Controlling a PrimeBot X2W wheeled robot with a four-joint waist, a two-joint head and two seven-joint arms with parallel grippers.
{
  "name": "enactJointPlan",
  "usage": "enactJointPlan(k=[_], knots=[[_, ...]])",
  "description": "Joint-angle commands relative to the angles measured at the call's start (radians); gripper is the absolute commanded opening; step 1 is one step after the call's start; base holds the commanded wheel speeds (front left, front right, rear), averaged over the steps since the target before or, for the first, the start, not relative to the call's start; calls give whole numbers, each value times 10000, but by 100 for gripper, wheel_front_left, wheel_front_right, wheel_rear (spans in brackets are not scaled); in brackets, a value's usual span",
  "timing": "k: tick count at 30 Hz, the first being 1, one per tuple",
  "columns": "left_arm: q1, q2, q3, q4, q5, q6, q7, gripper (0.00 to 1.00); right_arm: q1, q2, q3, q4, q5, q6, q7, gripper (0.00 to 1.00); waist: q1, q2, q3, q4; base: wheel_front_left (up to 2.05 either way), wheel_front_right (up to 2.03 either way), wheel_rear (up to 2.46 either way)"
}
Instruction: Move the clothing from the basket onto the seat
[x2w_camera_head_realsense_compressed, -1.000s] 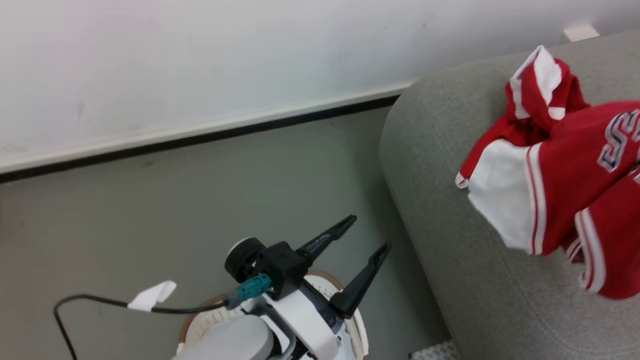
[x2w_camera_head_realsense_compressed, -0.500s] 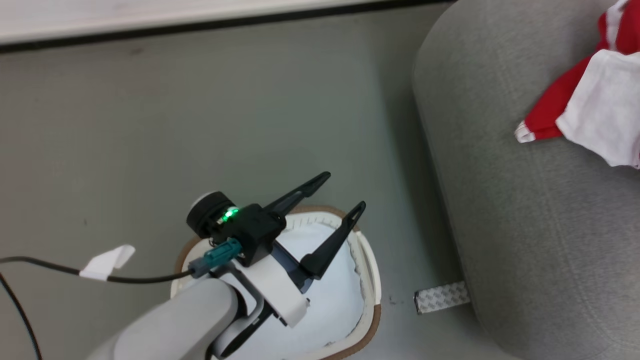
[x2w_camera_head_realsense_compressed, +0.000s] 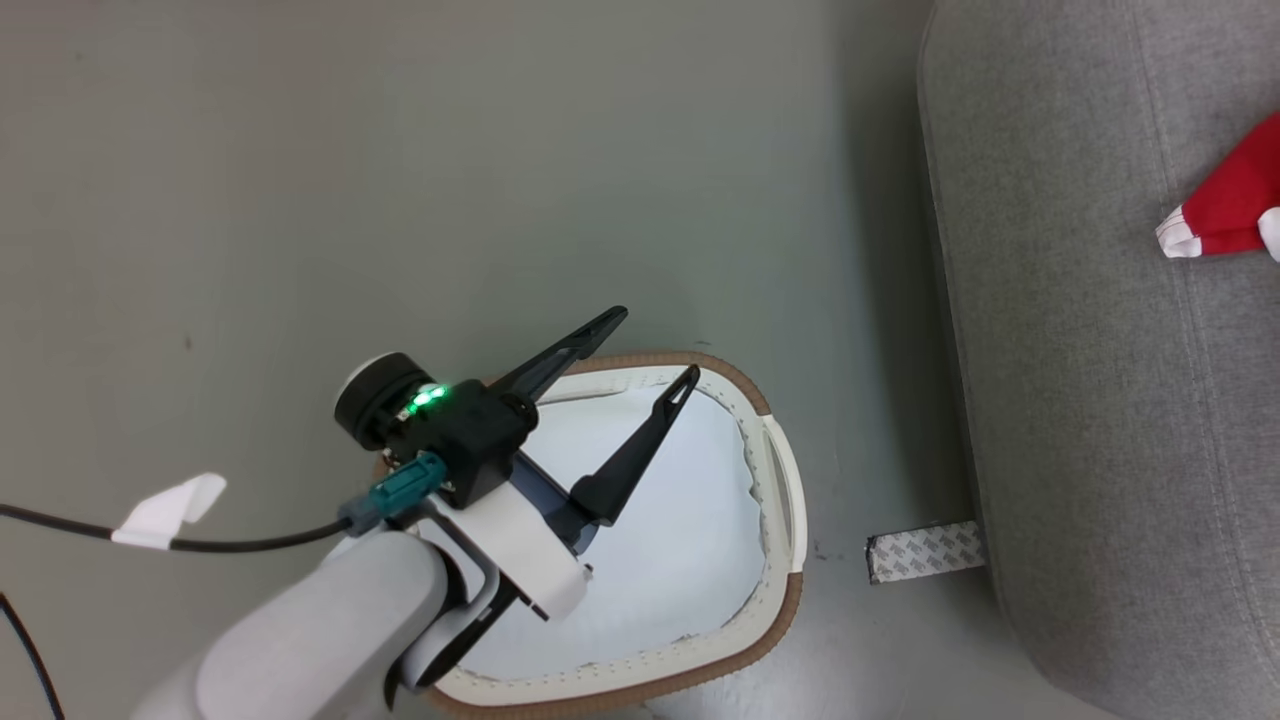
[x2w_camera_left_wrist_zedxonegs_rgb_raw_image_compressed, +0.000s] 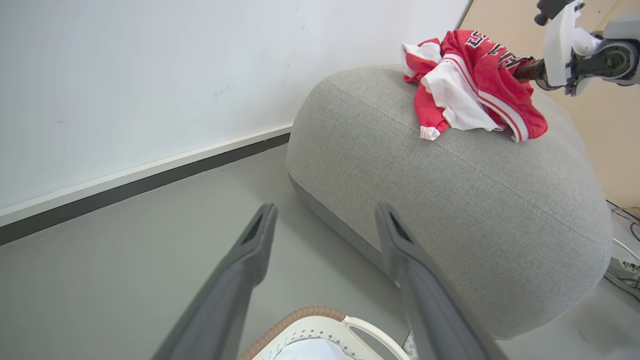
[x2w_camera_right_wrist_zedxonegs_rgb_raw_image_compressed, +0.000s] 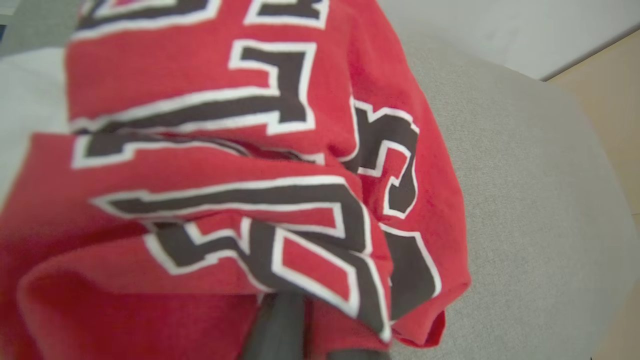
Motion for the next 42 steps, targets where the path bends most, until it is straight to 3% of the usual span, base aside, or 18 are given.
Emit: enactJointPlan(k=[1,2,3,6,15,21,26,35,42], knots=[[-69,-19,10,39,-63,11,-71,100,-107,-79,99,153,47,-26,-50,2,-2,0,-84,-18,0,0,0],[-36,-28,11,86,-72,13,-93,100,-173,-52,206,226,84,-26,-69,7,-2,0,-148,-34,0,0,0],[-2,-40,9,123,-84,9,-98,100,-230,-54,319,298,98,-26,-91,20,-2,0,-220,-49,0,0,0],[107,-97,-16,273,-145,-7,-193,100,-277,-89,676,487,270,-26,-131,100,-2,0,-523,-105,0,0,0],[849,-361,245,859,-566,157,-547,100,296,-729,2251,509,1344,-26,555,100,-2,0,-2459,-223,0,0,0],[1518,-550,823,1167,-912,398,-676,100,803,-1731,3384,-799,2340,-25,568,100,-2,0,-3898,-52,0,0,0],[1900,-555,1395,1197,-862,598,-689,100,963,-1979,3745,-1814,2945,-25,104,100,-2,0,-4689,245,0,0,0],[3327,-615,3266,1120,-596,997,-691,100,1749,-971,3579,-3603,2782,-25,-1349,100,-2,0,-6018,1048,0,0,0],[4422,-895,4528,1197,-345,1104,-691,100,3413,334,2407,-4886,2137,-25,-2495,100,-2,0,-6258,1493,0,0,0]])
